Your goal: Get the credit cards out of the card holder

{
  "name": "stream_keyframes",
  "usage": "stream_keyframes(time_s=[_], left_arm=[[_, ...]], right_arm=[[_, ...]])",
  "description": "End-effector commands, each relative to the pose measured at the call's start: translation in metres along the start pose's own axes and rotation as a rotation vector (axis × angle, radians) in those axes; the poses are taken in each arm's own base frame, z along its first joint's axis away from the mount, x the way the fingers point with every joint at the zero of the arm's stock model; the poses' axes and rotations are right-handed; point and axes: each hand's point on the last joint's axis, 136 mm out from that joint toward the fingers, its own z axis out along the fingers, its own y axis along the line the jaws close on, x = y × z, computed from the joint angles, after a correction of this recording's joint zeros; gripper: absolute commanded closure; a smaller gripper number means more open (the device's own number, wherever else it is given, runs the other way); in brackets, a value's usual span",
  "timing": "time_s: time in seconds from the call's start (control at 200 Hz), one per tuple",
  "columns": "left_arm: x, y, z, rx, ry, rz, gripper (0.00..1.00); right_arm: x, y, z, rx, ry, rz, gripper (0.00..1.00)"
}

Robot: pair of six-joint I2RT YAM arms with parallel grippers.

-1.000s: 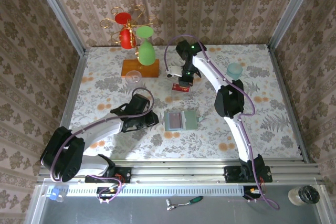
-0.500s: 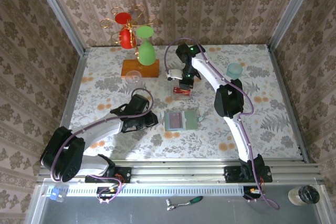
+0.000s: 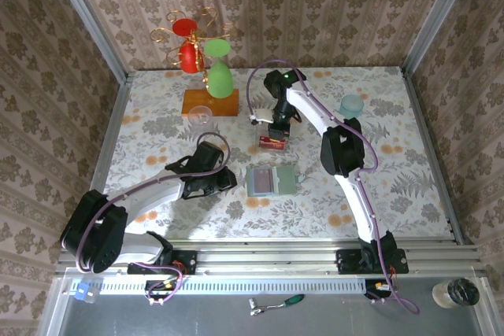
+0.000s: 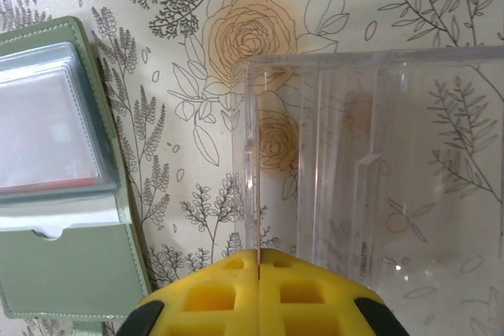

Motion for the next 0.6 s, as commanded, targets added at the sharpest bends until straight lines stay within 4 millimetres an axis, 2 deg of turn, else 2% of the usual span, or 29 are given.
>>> stream_keyframes(time_s=[0.0, 0.14, 0.29, 0.425, 0.595], left_arm=[[0.000, 0.000, -0.006, -0.002, -0.004, -0.006, 0.80], [0.000, 0.001, -0.006, -0.004, -0.002, -0.011, 0.80], [0.000, 0.002, -0.007, -0.004, -0.006, -0.011, 0.80], [0.001, 0.002, -0.006, -0.004, -0.006, -0.012, 0.80], [-0.001, 0.000, -0.007, -0.001, -0.006, -0.002, 0.80]], right_arm=[[0.007, 0.017, 0.016, -0.107, 0.015, 0.010, 1.00], [0.006, 0.018, 0.022, -0.120, 0.011, 0.015, 1.00], [0.004, 0.017, 0.022, -0.121, 0.000, 0.023, 0.93], [-0.004, 0.015, 0.008, -0.089, -0.031, 0.016, 0.86], [-0.018, 0.013, -0.020, -0.029, -0.098, 0.011, 0.81]])
